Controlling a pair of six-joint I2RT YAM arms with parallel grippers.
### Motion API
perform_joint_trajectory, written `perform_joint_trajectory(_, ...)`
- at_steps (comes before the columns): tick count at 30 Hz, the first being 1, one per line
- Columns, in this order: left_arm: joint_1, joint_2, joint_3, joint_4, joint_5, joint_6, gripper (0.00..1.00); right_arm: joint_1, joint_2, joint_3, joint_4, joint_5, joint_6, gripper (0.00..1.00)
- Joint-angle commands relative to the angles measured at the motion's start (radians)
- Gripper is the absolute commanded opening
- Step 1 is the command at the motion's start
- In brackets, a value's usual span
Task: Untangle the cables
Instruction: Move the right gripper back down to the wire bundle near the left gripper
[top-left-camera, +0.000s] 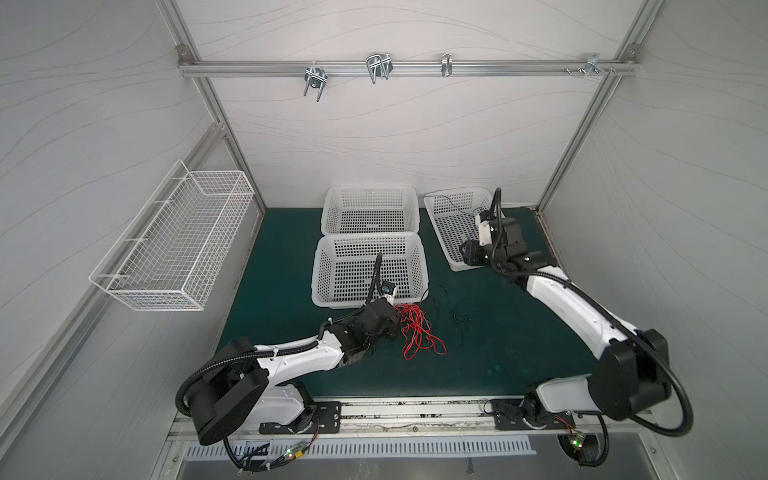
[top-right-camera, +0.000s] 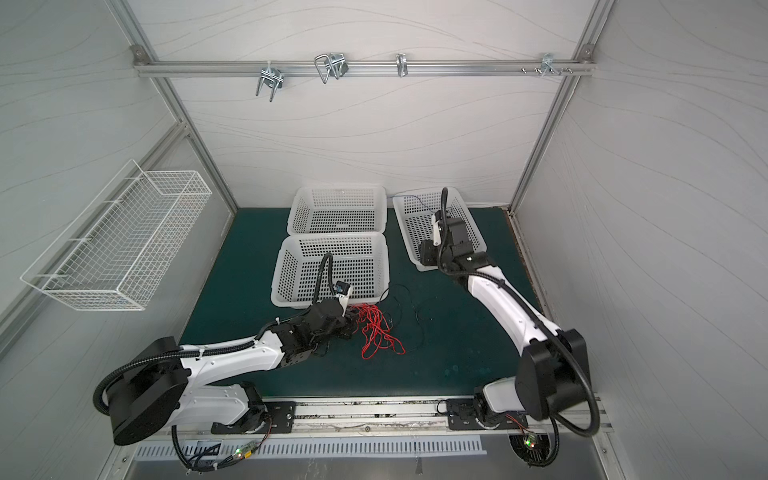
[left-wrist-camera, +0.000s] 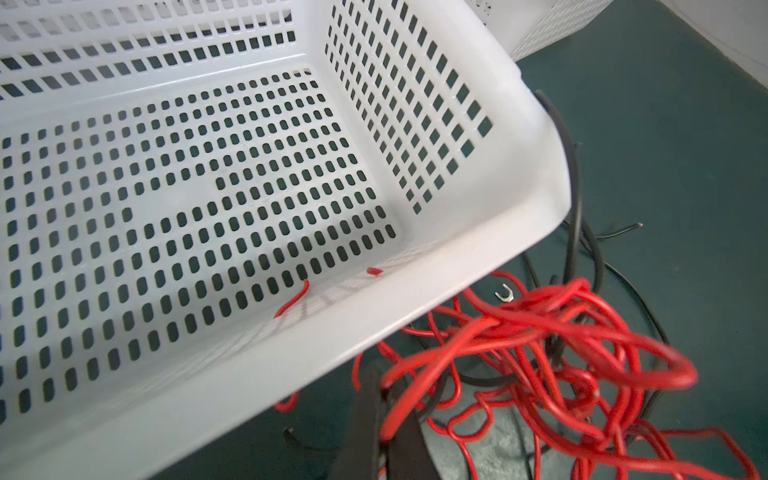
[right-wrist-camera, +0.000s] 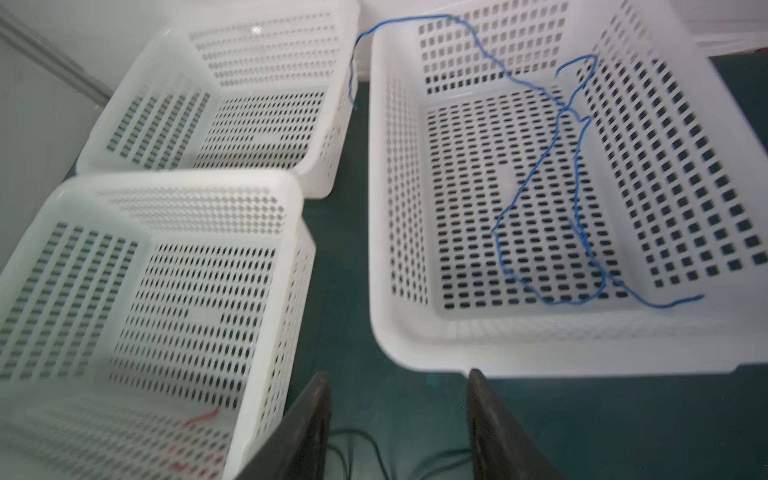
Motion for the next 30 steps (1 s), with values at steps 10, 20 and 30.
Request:
perform_joint_trajectory(10, 0.004, -0.072, -0.052, 0.024, -0.008, -0.012, 0.0, 0.189, -0.087, -0.275, 0.041, 0.108, 0.187, 0.54)
perform_joint_trajectory(20, 0.005, -0.079, -0.06, 0.015, 0.002, -0.015, 0.0, 0.241, 0.158, -0.281, 0.227, 0.207, 0.238, 0.55)
perform_joint_trajectory(30, 0.006, -0.096, -0.055, -0.013, -0.018, -0.031, 0.0, 0.242, 0.294, -0.224, 0.26, 0.246, 0.256, 0.22)
